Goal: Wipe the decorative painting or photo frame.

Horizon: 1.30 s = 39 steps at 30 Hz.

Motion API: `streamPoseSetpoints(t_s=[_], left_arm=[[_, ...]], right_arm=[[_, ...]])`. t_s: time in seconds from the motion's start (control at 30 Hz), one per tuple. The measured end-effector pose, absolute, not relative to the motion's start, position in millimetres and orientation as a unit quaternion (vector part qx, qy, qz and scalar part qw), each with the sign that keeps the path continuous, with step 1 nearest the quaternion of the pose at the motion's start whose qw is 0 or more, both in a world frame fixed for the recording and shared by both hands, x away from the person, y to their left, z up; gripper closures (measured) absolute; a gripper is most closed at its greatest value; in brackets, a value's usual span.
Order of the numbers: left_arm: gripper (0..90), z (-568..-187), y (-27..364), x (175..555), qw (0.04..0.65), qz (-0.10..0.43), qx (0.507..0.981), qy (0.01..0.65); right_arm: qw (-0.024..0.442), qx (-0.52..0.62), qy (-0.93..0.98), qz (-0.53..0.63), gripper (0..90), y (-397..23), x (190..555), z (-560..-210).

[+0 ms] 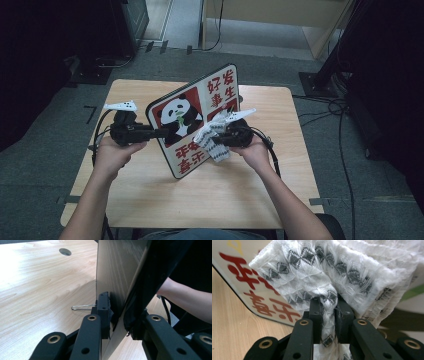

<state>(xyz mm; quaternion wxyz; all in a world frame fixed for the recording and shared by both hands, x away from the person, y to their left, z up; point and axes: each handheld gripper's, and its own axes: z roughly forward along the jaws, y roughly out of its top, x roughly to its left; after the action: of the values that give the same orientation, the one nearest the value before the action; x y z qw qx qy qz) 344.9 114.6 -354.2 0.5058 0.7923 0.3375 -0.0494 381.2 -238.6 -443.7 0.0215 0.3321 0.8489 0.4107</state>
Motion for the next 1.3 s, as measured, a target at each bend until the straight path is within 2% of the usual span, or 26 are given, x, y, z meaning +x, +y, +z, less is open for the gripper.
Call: streamPoseSetpoints(t_s=[0.67, 1.3], left_arm=[[75.6, -354, 114, 344, 0.504, -0.049, 0.794, 0.336], [75.6, -354, 114, 344, 0.504, -0.048, 0.794, 0.337]], right_arm=[[0.005, 0.343, 0.857, 0.385, 78.0, -238, 374, -473], [-0.007, 0.345, 0.864, 0.368, 78.6, -237, 374, -480]])
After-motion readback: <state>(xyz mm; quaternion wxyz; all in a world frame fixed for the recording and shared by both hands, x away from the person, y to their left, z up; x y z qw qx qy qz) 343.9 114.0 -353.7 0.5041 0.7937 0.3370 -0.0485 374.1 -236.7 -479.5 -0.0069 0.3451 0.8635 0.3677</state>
